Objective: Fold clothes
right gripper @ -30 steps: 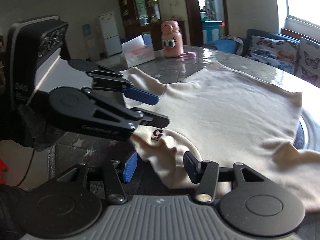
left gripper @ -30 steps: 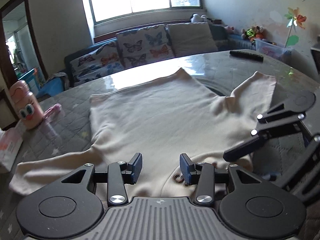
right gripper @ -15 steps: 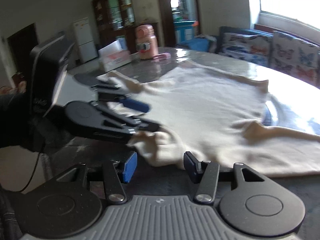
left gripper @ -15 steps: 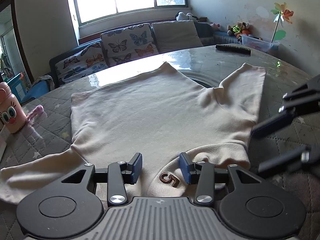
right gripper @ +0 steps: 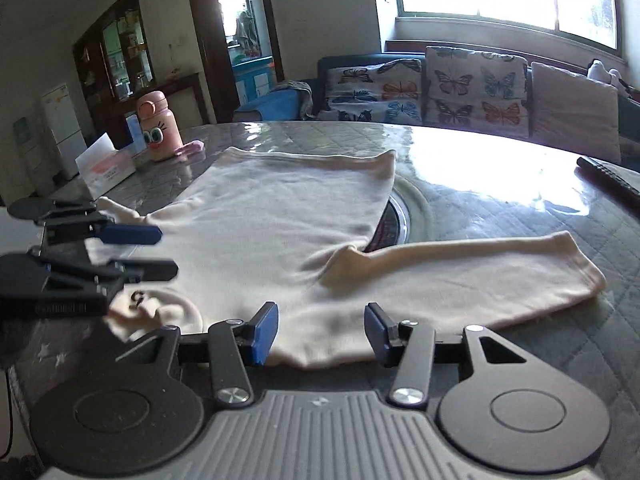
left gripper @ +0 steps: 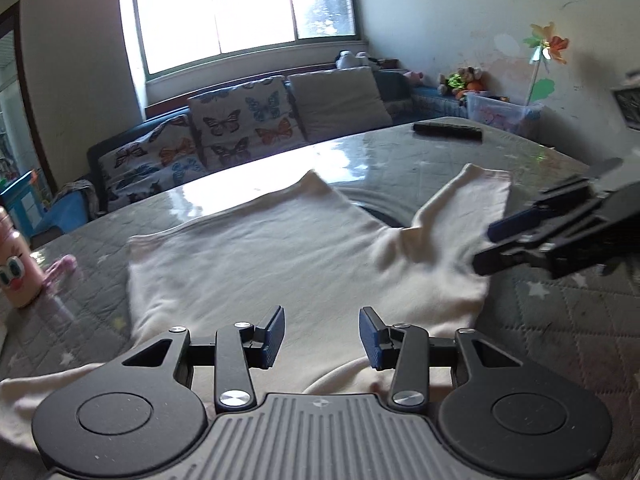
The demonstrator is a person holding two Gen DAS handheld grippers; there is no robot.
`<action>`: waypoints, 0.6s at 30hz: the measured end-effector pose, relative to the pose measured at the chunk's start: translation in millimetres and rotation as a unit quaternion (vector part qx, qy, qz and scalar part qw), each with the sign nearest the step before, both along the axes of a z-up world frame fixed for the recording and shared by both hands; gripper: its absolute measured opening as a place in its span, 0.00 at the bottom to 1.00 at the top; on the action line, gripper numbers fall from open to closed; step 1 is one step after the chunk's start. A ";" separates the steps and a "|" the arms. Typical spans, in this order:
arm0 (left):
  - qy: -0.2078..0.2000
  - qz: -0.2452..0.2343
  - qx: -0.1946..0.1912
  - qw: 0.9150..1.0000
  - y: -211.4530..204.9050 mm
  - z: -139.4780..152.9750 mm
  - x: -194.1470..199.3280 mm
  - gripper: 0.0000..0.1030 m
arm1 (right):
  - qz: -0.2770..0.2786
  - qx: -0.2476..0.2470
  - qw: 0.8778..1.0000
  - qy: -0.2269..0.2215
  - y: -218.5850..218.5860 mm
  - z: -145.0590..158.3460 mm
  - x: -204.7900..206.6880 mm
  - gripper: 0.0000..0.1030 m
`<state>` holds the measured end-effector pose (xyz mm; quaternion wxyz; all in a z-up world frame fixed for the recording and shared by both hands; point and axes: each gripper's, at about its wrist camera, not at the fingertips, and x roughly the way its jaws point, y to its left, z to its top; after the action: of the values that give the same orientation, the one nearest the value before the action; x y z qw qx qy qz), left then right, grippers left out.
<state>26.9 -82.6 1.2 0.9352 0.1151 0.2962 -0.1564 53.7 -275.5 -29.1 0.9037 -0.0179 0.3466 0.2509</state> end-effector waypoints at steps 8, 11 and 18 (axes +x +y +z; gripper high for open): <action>0.021 -0.038 -0.010 0.999 -17.9 -14.0 4.0 0.43 | 0.048 0.003 0.999 -0.006 39.8 -0.8 35.6 0.46; 0.030 -0.045 -0.010 0.998 -18.1 -19.1 4.8 0.43 | 0.054 -0.001 0.999 0.004 49.9 -9.2 51.9 0.46; 0.044 -0.052 -0.013 0.998 -18.5 -28.0 5.5 0.43 | 0.031 -0.016 0.999 0.021 48.1 -29.7 74.9 0.43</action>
<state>32.3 -101.0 -26.8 0.9132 0.1114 0.3290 -0.2132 128.6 -227.4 -58.7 0.8876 -0.0380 0.3691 0.2731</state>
